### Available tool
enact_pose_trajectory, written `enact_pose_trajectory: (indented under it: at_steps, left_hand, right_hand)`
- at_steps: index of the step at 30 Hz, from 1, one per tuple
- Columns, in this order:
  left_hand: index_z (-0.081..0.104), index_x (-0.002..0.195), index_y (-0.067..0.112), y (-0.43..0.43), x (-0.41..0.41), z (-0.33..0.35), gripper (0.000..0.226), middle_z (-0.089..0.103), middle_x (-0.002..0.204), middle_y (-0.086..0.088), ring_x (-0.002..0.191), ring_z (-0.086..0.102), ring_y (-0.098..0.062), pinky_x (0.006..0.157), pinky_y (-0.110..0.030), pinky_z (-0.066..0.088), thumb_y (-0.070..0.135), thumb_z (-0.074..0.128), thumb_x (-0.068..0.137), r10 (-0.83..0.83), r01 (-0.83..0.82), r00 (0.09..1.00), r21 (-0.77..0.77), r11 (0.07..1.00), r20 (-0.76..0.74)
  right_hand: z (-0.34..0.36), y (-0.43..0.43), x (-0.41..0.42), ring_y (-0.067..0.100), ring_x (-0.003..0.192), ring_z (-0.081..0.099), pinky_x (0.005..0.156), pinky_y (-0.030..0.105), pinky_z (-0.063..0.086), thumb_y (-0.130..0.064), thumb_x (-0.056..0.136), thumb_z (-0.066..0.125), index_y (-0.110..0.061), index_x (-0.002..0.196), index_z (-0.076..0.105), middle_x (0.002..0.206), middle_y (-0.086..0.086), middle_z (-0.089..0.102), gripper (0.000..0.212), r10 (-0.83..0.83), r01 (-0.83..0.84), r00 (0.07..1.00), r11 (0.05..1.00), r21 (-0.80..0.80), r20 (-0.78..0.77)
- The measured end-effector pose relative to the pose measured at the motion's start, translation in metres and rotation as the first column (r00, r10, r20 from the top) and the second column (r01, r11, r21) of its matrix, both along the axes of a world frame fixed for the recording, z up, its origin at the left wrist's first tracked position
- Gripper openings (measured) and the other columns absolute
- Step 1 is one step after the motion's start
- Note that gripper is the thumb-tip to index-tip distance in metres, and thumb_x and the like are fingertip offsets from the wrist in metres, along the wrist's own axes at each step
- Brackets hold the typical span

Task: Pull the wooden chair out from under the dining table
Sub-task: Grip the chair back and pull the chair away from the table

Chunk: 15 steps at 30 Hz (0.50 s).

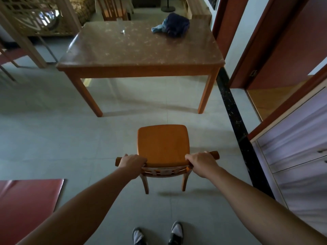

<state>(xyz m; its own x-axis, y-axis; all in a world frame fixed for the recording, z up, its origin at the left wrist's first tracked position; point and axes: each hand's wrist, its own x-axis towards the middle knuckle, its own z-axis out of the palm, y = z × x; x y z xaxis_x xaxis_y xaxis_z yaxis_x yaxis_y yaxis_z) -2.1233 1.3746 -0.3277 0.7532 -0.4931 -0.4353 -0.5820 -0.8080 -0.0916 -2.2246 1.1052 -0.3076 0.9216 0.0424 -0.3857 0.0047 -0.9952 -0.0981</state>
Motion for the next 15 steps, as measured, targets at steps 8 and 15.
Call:
enact_pose_trajectory:
  at_steps: [8,15]
  left_hand:
    - [0.064,0.115,0.030,0.009,-0.021,-0.015,0.019,0.072,0.114,0.004,0.110,0.069,-0.020,0.097,-0.038,0.044,0.020,0.054,0.102,-0.014,0.014,0.998,0.000,1.000,-0.054]
    - [0.061,0.128,0.032,0.020,-0.039,-0.034,0.033,0.068,0.117,0.005,0.108,0.066,-0.019,0.095,-0.037,0.044,0.016,0.055,0.100,-0.024,0.023,0.994,-0.014,1.000,-0.108]
  right_hand:
    - [-0.011,0.007,-0.021,0.028,0.096,0.064,0.092,0.044,0.049,-0.014,0.095,0.062,-0.026,0.097,0.051,0.099,0.004,0.069,0.016,-0.005,0.005,0.999,1.000,-0.005,-0.052]
    - [-0.023,0.010,-0.037,0.023,0.100,0.062,0.096,0.044,0.046,-0.028,0.092,0.069,-0.028,0.105,0.058,0.104,-0.003,0.067,0.017,-0.016,0.020,0.994,0.999,0.041,-0.111]
